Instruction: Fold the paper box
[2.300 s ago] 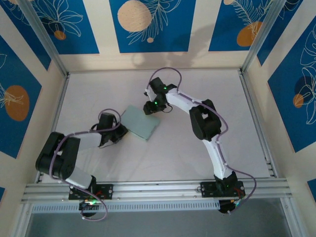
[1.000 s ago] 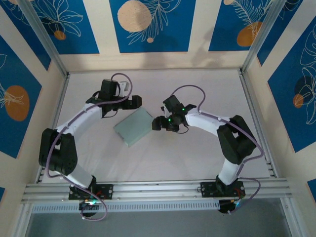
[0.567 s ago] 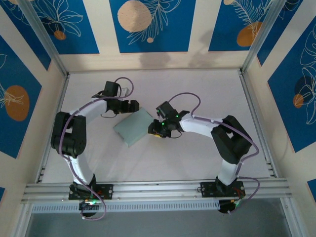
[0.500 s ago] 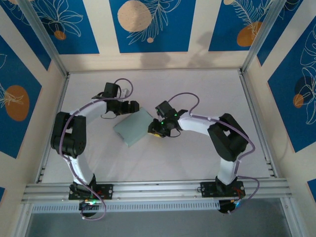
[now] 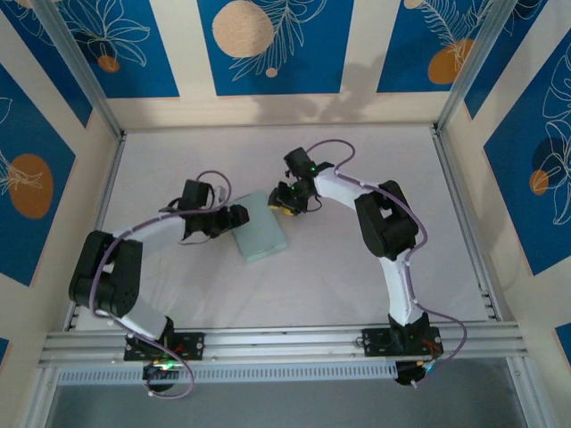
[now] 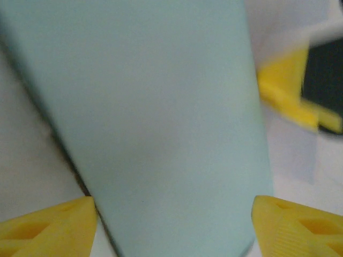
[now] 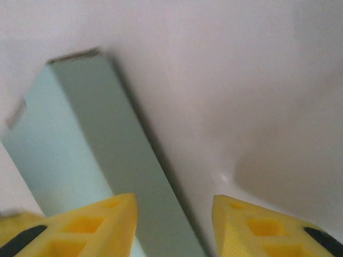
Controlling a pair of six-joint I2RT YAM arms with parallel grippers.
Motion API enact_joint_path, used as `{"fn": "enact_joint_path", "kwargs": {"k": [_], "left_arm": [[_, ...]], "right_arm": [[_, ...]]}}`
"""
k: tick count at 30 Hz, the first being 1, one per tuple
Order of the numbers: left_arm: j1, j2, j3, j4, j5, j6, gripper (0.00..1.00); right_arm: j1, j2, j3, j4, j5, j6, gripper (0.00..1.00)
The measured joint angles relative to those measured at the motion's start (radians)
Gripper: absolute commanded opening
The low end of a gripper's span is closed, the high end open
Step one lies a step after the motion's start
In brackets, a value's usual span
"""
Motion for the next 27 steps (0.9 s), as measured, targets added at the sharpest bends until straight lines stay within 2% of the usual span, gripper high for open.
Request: {"fn": "enact_joint_path", "kwargs": {"k": [3,6,10,14,17,21,23,25,26,27], "left_arm": [[-0.102,-0.031,-0.058,0.068,0.026,-0.089,0.78],[-0.191,-0.04,-0.062,0.09,0.035,-0.118,0.79],[-0.191,-0.111,-0.048,-0.001,-0.017,-0.071,0.8],[-0.159,-0.2,0.009,-0.083,-0.054,0.0,0.84],[-0.119,-0.232,0.067,-0.113,-0.084,0.045,0.87],[-0.024,-0.17,0.118,-0.113,-0.14,0.09,0.85],[0.006,-0.121,0.124,-0.114,-0.195,0.123,0.89],[0.026,-0.098,0.124,-0.122,-0.256,0.163,1.0],[0.034,-0.1,0.123,-0.122,-0.28,0.181,1.0],[0.041,-0.116,0.118,-0.112,-0.295,0.204,1.0]], "right_arm": [[-0.001,0.095,0.175,-0.043,-0.067,-0.069,0.49],[0.021,0.131,0.267,-0.096,-0.087,-0.135,0.5],[0.031,0.099,0.242,-0.134,-0.059,-0.192,0.57],[-0.017,-0.033,0.09,-0.138,-0.011,-0.22,0.64],[-0.06,-0.151,-0.016,-0.123,0.024,-0.225,0.65],[-0.108,-0.331,-0.211,-0.056,0.054,-0.202,0.68],[-0.114,-0.425,-0.327,-0.008,0.088,-0.203,0.71],[-0.101,-0.546,-0.468,0.047,0.168,-0.232,0.8],[-0.085,-0.626,-0.542,0.068,0.221,-0.254,1.0],[-0.066,-0.715,-0.618,0.1,0.277,-0.282,0.99]]}}
